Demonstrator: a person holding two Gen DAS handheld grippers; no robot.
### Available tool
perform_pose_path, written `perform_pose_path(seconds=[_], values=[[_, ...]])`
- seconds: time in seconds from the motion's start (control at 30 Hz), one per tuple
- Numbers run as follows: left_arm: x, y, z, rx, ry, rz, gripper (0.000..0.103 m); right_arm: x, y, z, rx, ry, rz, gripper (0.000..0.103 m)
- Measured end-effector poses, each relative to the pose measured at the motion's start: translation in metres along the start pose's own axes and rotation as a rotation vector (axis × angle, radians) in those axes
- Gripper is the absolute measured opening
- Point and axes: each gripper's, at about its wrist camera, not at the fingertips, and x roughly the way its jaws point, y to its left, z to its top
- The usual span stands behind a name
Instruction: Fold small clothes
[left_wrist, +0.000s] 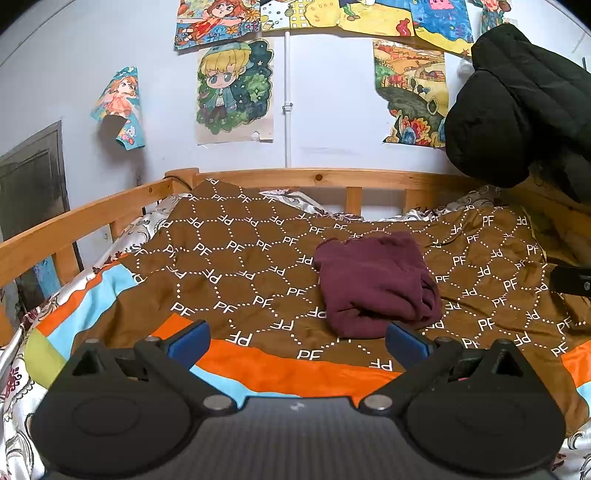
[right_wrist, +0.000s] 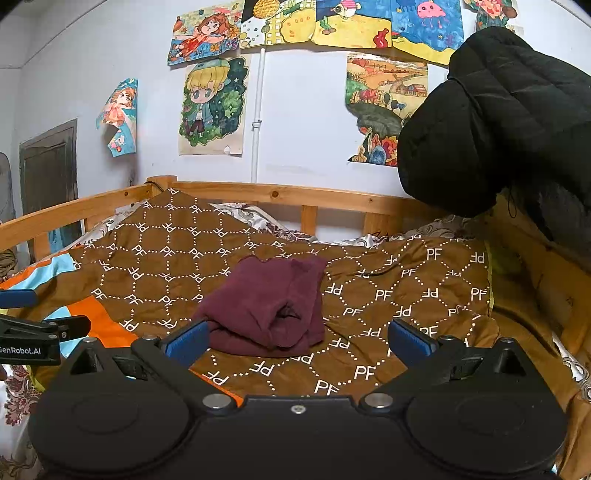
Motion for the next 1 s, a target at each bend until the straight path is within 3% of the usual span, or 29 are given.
perform_pose_path(seconds=[1.0], values=[[-0.0017,0.0001,0.0008,-0.007,0.002,0.009,0.103,-0.0008,-0.0017,-0.0005,0.015,0.001,-0.008,0.102]])
